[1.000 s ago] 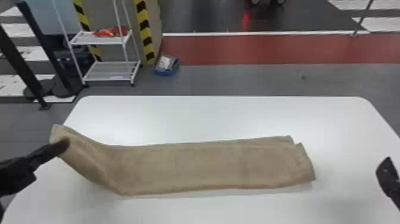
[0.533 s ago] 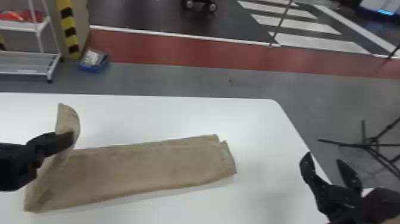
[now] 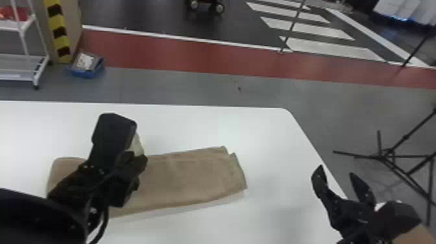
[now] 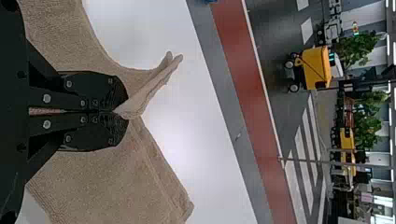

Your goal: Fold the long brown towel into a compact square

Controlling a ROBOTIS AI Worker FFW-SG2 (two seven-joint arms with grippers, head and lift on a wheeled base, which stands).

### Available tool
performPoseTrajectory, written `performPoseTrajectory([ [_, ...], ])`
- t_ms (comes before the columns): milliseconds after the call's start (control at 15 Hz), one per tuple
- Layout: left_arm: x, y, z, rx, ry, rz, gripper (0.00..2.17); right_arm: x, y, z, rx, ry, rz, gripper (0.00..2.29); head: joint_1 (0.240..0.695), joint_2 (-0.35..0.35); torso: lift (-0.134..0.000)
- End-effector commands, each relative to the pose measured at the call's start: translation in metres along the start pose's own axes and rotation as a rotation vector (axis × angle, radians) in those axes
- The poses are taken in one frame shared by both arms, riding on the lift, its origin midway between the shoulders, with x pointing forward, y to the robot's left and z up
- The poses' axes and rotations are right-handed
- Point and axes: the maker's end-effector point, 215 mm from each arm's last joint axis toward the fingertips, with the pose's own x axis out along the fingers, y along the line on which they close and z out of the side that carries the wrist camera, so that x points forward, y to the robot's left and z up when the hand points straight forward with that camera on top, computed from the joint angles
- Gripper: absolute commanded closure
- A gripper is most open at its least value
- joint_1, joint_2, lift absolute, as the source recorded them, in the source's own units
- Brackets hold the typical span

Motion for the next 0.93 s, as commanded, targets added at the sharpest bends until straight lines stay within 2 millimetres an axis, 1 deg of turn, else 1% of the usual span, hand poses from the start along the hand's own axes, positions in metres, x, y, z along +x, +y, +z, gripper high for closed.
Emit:
performPoseTrajectory([
  [0,0.008,-0.027,-0.010,0.022,0.014,-0.040,0.00,0.001,0.002,-0.002,0.002,0.002,0.002,0.19,0.695,-0.350,-0.118],
  [67,0.006,-0.037,-0.013,0.028,0.018,-0.046,0.00,0.003,0.005,-0.002,0.005,0.002,0.007,0.19,0.695,-0.350,-0.118],
  [200,0.001,-0.049,-0.016,0.027,0.016,-0.064,0.03,0.006,0.020,-0.001,0.017,-0.004,0.032,0.19,0.695,-0.350,-0.118],
  [333,-0.011,-0.048,-0.013,0.007,-0.001,-0.065,0.03,0.009,0.047,-0.001,0.026,-0.003,0.077,0.19,0.695,-0.350,-0.118],
  [400,-0.017,-0.043,-0.011,-0.010,-0.012,-0.057,0.03,0.009,0.063,0.000,0.019,-0.004,0.106,0.19,0.695,-0.350,-0.118],
  [467,-0.025,-0.031,-0.012,-0.035,-0.028,-0.039,0.03,0.008,0.089,0.000,0.009,0.000,0.150,0.19,0.695,-0.350,-0.118],
  [533,-0.032,-0.011,-0.015,-0.065,-0.045,-0.010,0.03,0.006,0.117,0.003,0.001,-0.003,0.196,0.19,0.695,-0.350,-0.118],
  [600,-0.040,0.011,-0.021,-0.095,-0.048,0.022,0.03,0.004,0.143,0.000,-0.005,0.005,0.242,0.19,0.695,-0.350,-0.118],
  [667,-0.046,0.037,-0.025,-0.115,-0.076,0.064,0.03,0.002,0.167,-0.005,-0.011,0.021,0.280,0.19,0.695,-0.350,-0.118],
  [733,-0.054,0.068,-0.025,-0.137,-0.131,0.108,0.03,0.001,0.192,-0.009,-0.019,0.037,0.324,0.19,0.695,-0.350,-0.118],
  [800,-0.063,0.097,-0.030,-0.159,-0.162,0.152,0.03,0.000,0.212,-0.014,-0.025,0.055,0.357,0.19,0.695,-0.332,-0.118],
  [867,-0.076,0.132,-0.032,-0.190,-0.213,0.202,0.04,-0.004,0.239,-0.022,-0.031,0.086,0.414,0.19,0.695,-0.275,-0.118],
])
